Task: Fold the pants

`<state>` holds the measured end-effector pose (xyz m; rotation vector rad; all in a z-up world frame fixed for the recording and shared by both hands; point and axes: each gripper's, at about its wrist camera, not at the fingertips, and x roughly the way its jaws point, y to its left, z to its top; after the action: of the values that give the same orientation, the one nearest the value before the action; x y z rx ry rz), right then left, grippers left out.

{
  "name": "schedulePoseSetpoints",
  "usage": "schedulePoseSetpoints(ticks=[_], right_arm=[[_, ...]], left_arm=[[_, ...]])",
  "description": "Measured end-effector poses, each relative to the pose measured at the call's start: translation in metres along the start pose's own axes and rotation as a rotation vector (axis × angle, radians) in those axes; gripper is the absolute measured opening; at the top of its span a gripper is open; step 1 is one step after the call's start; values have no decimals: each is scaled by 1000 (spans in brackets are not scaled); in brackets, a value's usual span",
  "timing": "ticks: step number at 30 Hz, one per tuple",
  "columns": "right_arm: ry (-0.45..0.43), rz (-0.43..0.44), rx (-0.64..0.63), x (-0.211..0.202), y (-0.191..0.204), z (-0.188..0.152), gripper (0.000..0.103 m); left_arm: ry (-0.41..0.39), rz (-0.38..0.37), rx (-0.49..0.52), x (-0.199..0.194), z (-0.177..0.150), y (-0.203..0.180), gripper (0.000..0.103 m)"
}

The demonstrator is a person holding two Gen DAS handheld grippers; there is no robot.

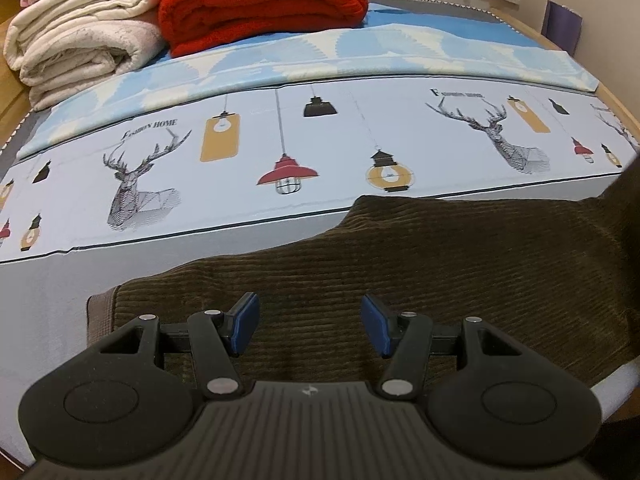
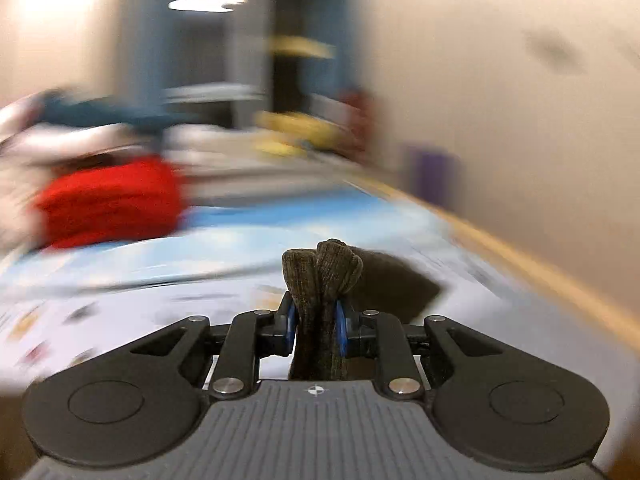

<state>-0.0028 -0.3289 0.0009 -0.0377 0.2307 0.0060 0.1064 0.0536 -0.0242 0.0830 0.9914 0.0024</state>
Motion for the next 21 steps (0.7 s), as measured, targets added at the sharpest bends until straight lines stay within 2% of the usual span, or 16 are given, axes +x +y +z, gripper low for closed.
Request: schedulePoseSetpoints(ticks=[1,3,5,8,9,12,16,21], right_arm=[[4,84,-66,-2,28,-4,21],[67,259,-183,-1,82,-21,23],[210,420,-282,9,132,-51,25],[460,597,-406,21,183,-96,31],[480,618,-428,18,191,-104,31],[454,671,-427,5,200,-101,35],[398,609,-429,0,195,-98,56],[476,609,-454,19,199,-117,60]], left_arm=[[2,4,-5,0,-1,3,62],[3,9,-16,0,-1,10,62],[5,14,-30,0,-1,16,62],[7,12,-54,-2,-2,22,62],[9,12,-59,-2,-2,23,62],[7,10,-54,-3,-3,24,62],[1,20,-47,-2,-3,28,62],[11,32,-66,-1,-6,37,62]])
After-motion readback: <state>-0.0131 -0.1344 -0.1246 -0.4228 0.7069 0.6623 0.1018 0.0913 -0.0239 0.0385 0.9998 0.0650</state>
